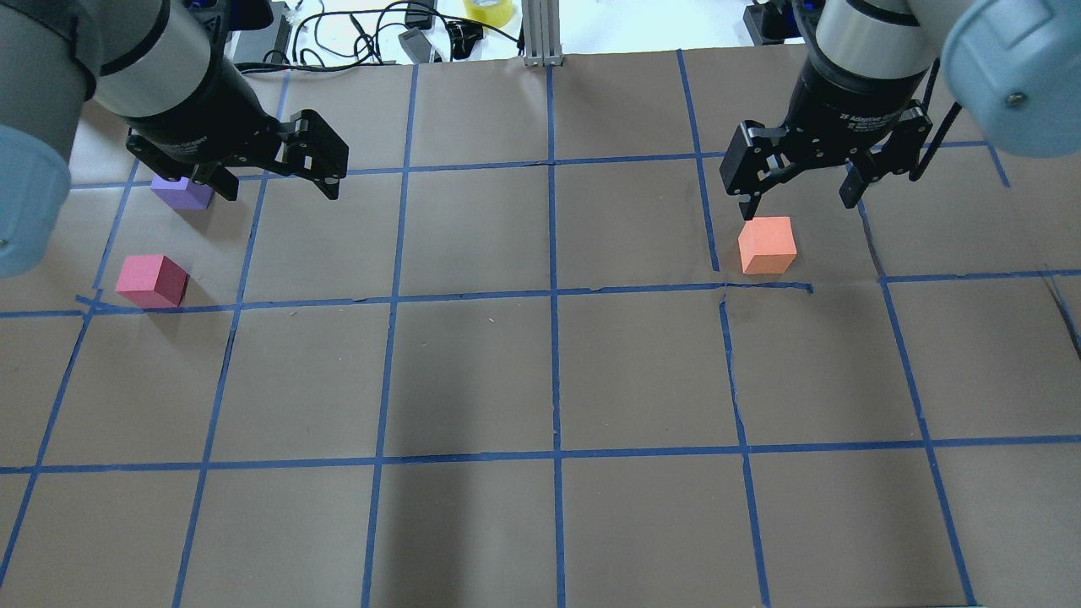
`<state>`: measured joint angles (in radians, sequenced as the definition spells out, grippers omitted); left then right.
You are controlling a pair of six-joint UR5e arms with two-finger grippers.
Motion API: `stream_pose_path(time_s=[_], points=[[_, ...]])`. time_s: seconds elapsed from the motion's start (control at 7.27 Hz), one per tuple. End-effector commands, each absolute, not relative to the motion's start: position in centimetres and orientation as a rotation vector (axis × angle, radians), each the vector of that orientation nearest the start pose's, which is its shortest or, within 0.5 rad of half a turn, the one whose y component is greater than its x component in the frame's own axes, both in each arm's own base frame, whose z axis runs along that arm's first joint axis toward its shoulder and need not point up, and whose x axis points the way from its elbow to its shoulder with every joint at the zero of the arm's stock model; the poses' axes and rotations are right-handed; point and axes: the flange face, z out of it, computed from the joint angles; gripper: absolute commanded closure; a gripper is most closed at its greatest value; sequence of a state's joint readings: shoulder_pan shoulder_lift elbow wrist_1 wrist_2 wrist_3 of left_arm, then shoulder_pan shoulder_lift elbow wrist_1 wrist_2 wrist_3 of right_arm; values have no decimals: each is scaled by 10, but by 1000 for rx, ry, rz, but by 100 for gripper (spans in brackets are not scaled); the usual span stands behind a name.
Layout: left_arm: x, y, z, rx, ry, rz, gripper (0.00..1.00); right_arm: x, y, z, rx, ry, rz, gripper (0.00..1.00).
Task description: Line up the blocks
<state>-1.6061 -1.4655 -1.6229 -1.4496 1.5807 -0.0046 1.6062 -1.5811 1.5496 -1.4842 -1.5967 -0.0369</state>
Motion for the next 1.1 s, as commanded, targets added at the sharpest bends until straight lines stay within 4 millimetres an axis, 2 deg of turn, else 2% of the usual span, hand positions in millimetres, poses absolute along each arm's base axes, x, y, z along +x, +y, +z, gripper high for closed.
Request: stream_pose_path(time_s=[0.0,0.69,0.96], points=[[-149,-457,526,47,3123,-276,0,147,-476,494,-115,3166,95,0],[-149,-458,525,47,3124,-272,0,147,-471,501,-110,3165,70,0],[-149,-457,524,47,3124,-269,0,146,-464,511,-105,3166,39,0]])
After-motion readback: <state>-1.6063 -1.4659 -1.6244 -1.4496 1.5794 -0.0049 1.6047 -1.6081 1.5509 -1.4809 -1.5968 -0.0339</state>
